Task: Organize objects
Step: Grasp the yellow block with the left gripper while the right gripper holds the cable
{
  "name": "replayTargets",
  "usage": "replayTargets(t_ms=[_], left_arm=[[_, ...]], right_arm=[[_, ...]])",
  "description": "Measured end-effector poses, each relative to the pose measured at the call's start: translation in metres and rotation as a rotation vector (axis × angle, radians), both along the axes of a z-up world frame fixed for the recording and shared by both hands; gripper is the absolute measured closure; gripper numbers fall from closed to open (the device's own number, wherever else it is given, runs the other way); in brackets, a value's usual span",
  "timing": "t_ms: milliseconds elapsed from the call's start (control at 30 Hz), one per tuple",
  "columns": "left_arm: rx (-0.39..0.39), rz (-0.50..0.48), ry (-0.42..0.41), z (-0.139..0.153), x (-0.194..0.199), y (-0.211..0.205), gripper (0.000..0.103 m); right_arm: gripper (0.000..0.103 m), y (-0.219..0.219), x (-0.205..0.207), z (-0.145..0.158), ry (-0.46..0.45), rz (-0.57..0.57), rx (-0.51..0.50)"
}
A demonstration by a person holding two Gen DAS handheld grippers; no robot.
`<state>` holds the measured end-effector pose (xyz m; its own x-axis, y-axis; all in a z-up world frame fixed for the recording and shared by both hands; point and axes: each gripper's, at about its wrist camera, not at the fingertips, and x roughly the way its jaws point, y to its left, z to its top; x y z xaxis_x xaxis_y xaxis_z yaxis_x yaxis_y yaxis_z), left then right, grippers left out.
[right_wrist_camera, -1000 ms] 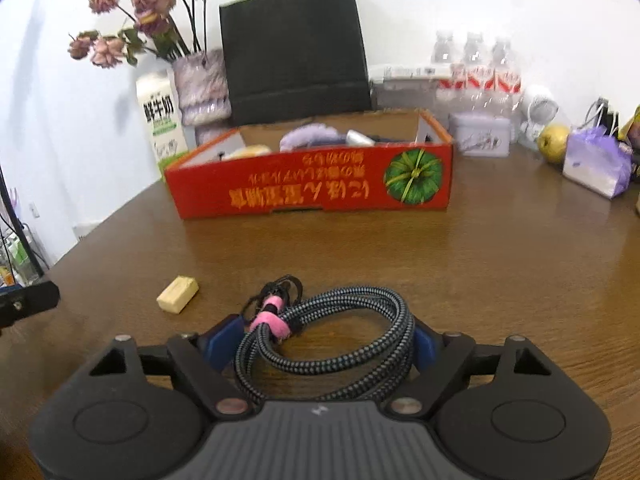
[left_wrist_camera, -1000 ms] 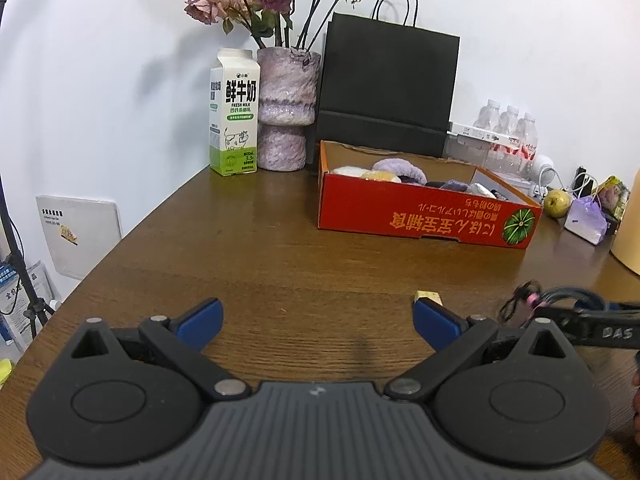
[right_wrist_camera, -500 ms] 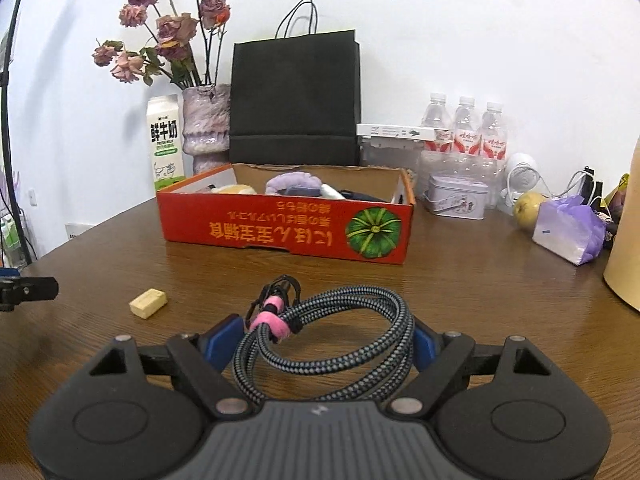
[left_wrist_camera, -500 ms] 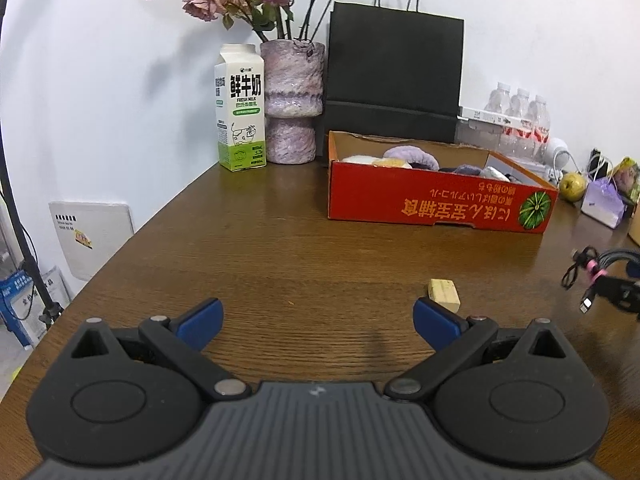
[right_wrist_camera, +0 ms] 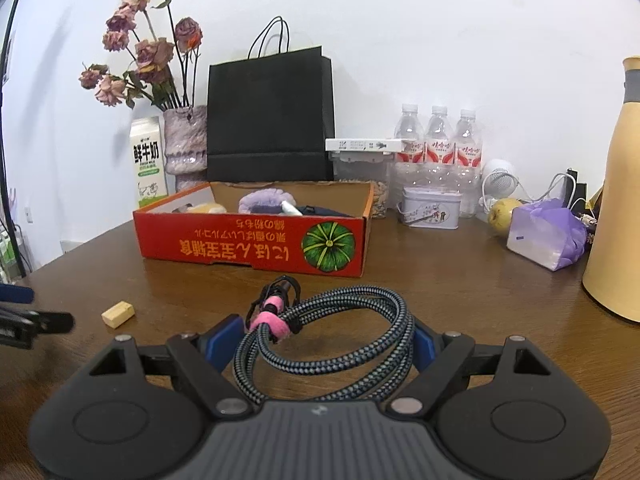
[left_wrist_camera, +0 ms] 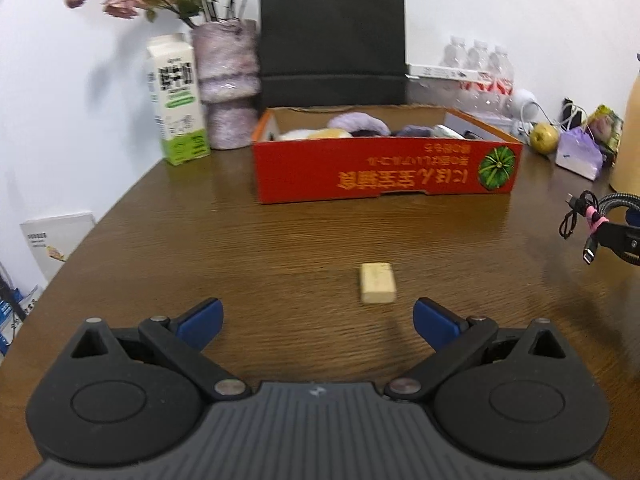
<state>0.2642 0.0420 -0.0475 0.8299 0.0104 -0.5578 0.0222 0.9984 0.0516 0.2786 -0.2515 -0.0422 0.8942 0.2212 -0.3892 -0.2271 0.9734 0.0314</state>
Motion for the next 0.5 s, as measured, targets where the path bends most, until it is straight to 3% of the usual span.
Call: replayTargets(t_ms=[200,367,433,500], left_arm=[[0.006,-0.016,0.032,-0.006,0.029,-0.021,0.0],[0.007,0.052,0.034,-0.01,0.044,-0.032,0.0],[-0.006,0.051,0.037,-0.01,0.044,-0.031,0.002],[-0.011,0.052,0.038,-0.01,0.045,-0.031,0.013]], right_arm=[[0.02,-0.001,0.001,0.0,0.009,-0.001,0.011],[0.02,0.0,0.001,-0.001,0.013,0.009,0.009],[0.02,0.0,0.001,-0.001,0.012,0.012,0.006],[0.02,0.002,0.001,-0.002,0.012,0.013,0.001]])
